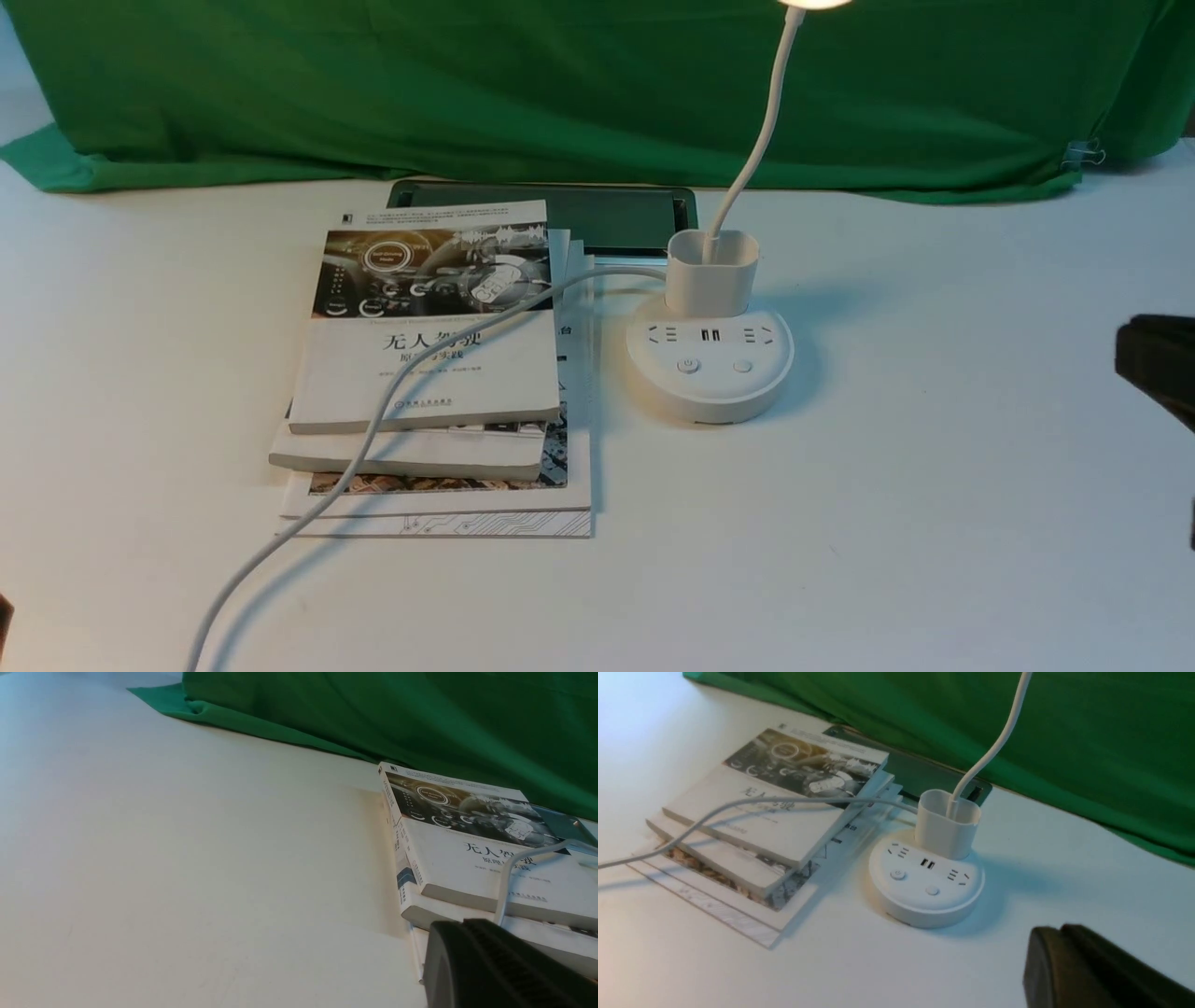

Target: Turn on the desk lamp on the white desktop with your hand.

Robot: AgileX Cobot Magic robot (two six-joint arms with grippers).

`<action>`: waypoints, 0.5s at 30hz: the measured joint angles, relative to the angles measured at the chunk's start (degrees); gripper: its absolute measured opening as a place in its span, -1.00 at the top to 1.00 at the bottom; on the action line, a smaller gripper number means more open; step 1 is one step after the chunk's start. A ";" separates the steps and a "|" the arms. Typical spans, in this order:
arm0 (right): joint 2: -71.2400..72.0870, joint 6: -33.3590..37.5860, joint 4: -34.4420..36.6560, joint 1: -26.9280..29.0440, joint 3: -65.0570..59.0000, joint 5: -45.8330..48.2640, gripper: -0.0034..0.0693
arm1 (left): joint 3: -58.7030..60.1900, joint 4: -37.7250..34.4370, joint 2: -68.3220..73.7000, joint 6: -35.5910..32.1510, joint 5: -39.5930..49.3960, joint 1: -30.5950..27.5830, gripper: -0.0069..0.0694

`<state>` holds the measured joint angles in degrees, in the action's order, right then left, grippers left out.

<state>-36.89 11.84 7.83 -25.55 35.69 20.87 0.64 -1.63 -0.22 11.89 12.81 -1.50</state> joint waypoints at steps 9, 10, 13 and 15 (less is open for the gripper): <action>10.25 -0.03 0.00 0.00 -11.46 -10.82 0.64 | 0.00 0.00 0.00 0.00 0.00 0.00 0.76; 11.17 -0.03 0.00 0.00 -12.92 -13.21 0.63 | 0.00 0.00 0.00 0.00 0.00 0.00 0.76; 13.23 0.09 0.00 0.00 -16.75 -18.88 0.60 | 0.00 0.00 0.00 0.00 0.00 0.00 0.76; 15.14 0.67 0.00 0.07 -20.59 -24.55 0.58 | 0.00 0.00 0.00 0.00 0.00 0.00 0.76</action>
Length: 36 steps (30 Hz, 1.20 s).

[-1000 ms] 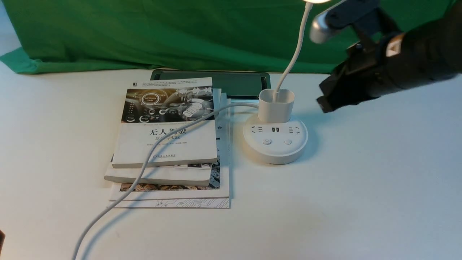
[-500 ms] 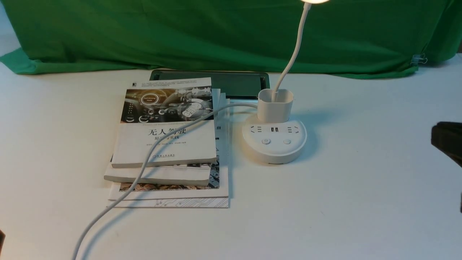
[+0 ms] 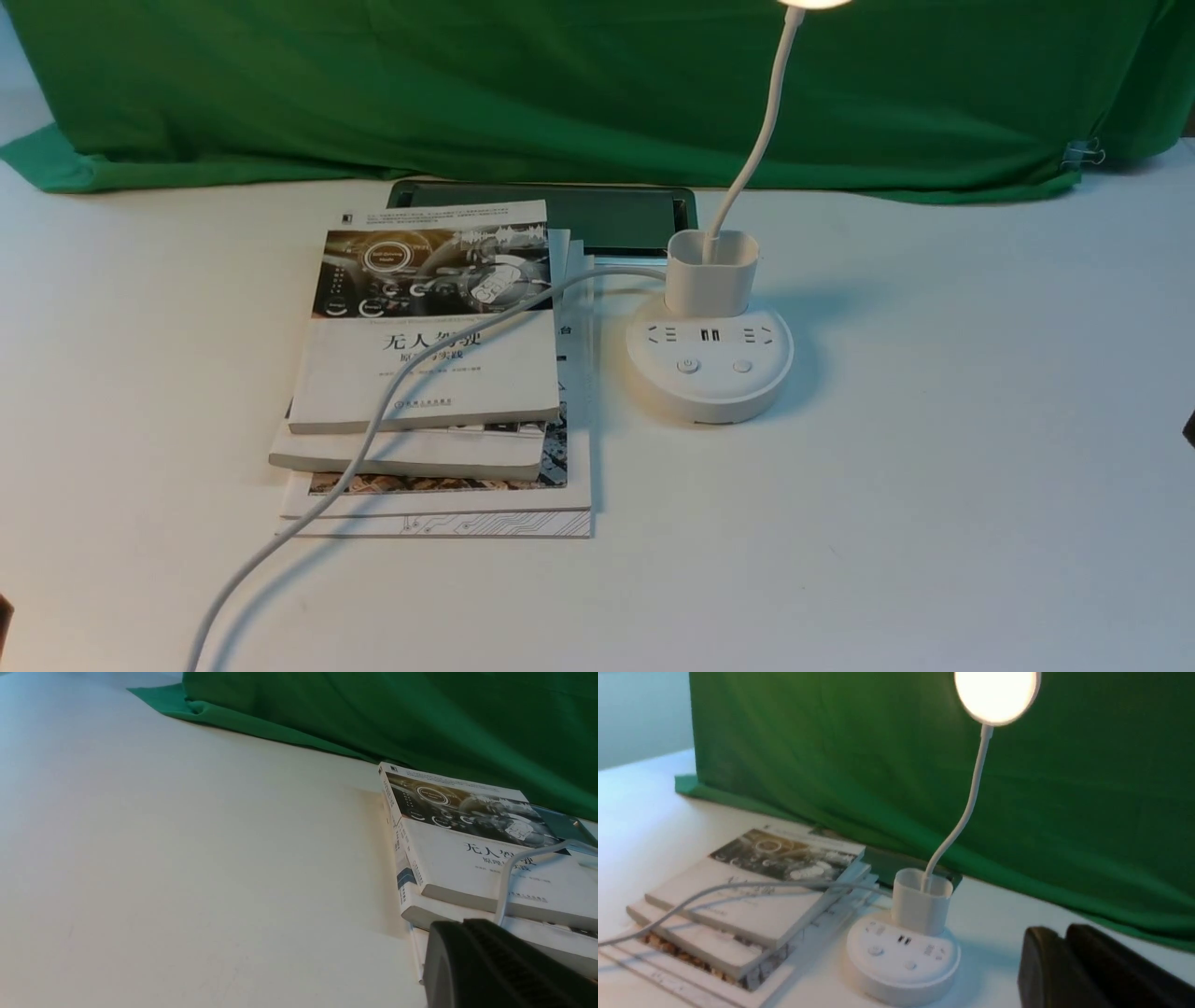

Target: Turn on the desk lamp on the white desktop with your hand.

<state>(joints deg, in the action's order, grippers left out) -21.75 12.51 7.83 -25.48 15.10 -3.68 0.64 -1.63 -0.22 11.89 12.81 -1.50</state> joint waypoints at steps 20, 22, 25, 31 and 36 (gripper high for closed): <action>21.29 -10.26 -5.97 28.17 -15.70 14.13 0.45 | 0.00 0.46 0.00 0.00 0.00 0.00 0.76; 21.56 -11.05 -6.02 28.11 -15.70 15.12 0.43 | 0.00 0.67 0.00 0.00 0.00 0.00 0.76; 21.61 -11.33 -6.02 27.99 -15.70 15.82 0.41 | 0.00 0.76 0.00 0.00 0.00 0.00 0.76; 21.61 -11.35 -6.02 27.90 -15.70 16.05 0.36 | 0.00 0.88 0.00 0.00 0.00 0.00 0.76; 21.61 -11.40 -6.02 27.90 -15.70 16.14 0.32 | 0.00 0.88 0.00 0.00 0.00 0.00 0.76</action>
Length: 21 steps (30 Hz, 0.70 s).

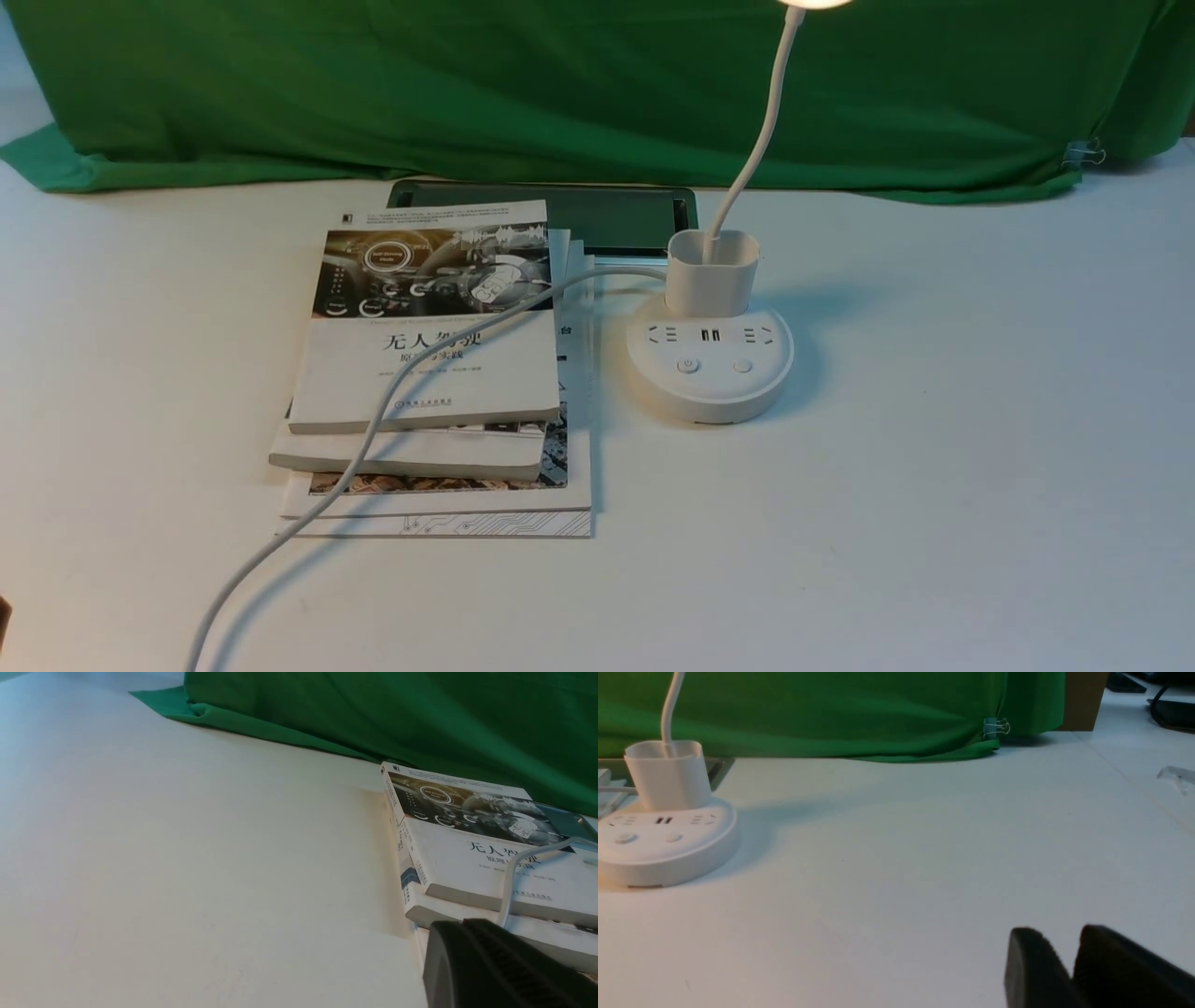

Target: Turn on the desk lamp on the white desktop with your hand.

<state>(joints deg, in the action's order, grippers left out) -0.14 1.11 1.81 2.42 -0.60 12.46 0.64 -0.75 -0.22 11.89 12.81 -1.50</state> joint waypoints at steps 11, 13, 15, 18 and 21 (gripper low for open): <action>0.00 0.00 0.00 0.00 0.00 0.00 0.26 | 0.00 0.00 0.00 0.00 0.00 0.00 0.76; 0.00 0.00 0.00 0.00 0.00 0.00 0.26 | 0.00 0.00 0.00 0.00 0.00 0.00 0.76; 0.00 0.00 0.00 0.00 0.00 0.00 0.26 | 0.00 0.00 0.00 0.00 0.00 0.00 0.76; 0.00 0.00 0.00 0.00 0.00 0.00 0.26 | 0.00 0.00 0.00 0.00 0.00 0.00 0.76; 0.00 0.00 0.00 0.00 0.00 0.00 0.26 | 0.00 0.00 0.00 0.00 0.00 0.00 0.76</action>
